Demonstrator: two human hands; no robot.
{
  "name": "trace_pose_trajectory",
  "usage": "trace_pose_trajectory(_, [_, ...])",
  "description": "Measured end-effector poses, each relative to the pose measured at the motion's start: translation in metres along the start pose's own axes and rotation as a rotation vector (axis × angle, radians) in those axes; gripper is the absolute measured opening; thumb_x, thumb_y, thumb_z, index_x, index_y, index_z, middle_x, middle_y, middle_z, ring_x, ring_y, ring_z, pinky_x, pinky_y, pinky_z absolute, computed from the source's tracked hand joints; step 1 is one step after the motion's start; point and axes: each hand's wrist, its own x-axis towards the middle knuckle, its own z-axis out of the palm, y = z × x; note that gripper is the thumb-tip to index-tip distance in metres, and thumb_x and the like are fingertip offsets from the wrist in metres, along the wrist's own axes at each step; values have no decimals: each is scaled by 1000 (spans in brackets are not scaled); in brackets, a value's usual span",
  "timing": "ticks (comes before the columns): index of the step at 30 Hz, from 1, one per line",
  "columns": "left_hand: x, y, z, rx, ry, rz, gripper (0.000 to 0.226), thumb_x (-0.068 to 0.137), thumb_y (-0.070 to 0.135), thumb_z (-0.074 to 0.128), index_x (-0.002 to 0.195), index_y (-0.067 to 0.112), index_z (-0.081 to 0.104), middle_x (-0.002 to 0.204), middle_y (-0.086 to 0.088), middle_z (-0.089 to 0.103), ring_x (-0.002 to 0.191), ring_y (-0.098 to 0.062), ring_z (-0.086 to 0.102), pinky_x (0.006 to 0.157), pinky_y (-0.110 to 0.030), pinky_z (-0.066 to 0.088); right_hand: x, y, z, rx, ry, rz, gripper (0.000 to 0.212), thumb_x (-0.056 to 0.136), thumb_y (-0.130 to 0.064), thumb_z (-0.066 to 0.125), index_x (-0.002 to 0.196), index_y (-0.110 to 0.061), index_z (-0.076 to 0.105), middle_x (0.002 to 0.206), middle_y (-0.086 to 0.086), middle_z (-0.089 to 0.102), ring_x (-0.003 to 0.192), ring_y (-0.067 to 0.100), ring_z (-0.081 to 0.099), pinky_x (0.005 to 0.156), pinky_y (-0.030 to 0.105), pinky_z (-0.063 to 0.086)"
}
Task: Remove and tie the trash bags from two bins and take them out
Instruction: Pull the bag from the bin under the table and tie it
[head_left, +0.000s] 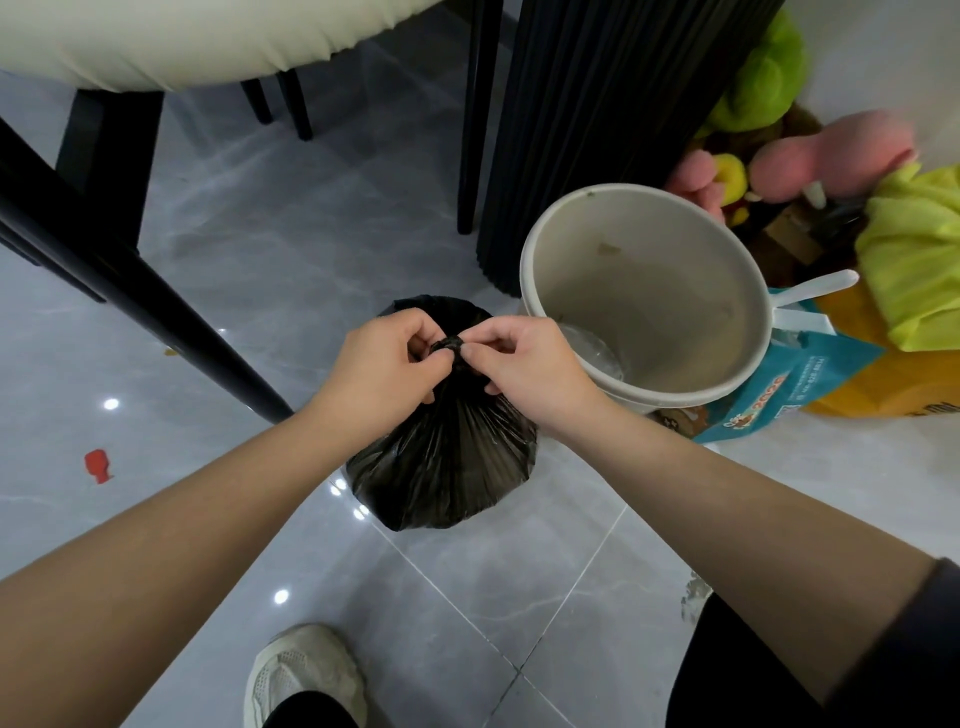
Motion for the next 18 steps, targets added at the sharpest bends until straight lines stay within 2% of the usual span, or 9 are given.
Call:
trace_pose_trajectory(1, [1, 0, 1, -3, 28, -18, 15, 83, 15, 62, 72, 24, 57, 61, 7, 62, 46, -3, 60, 51, -14, 45, 1, 0, 1, -8, 10, -6, 14, 89, -11, 63, 99, -10, 72, 86, 6, 71, 65, 11, 61, 63, 29, 56])
trace_pose_trajectory(5, [2, 2, -1, -1, 75, -56, 9, 82, 12, 63, 75, 17, 61, 59, 6, 64, 46, -5, 63, 55, -19, 50, 3, -1, 5, 29, 22, 4, 17, 89, -10, 63, 104, -7, 70, 84, 1, 66, 51, -3, 58, 50, 12, 48])
trace_pose_trajectory(9, [6, -1, -8, -35, 46, -88, 16, 84, 12, 64, 72, 22, 62, 55, 7, 64, 48, -2, 63, 60, -26, 51, 6, -2, 8, 77, -56, 17, 17, 85, -6, 67, 102, -5, 70, 91, 6, 68, 70, 5, 61, 60, 17, 54])
trace_pose_trajectory(11, [6, 0, -13, -2, 20, -82, 16, 84, 11, 64, 73, 22, 62, 57, 6, 65, 49, -1, 62, 63, -28, 54, 6, -2, 10, 24, -51, -13, 15, 83, -8, 69, 98, -7, 71, 85, 1, 68, 70, 3, 60, 67, 17, 53])
trace_pose_trajectory(14, [3, 8, -25, 30, -15, -97, 17, 85, 10, 63, 75, 24, 61, 61, 2, 67, 54, -5, 64, 67, -27, 55, 3, -10, 11, -75, -35, -71, 12, 82, -13, 71, 93, -9, 72, 80, -6, 67, 65, 0, 57, 69, 11, 46])
trace_pose_trajectory(18, [-3, 35, -48, -18, -81, -132, 17, 89, 5, 59, 79, 19, 60, 66, -3, 65, 52, -2, 63, 59, -18, 54, -10, -34, 6, -92, -41, -103, 12, 85, -17, 69, 95, -11, 69, 77, -10, 62, 67, 5, 55, 72, 18, 46])
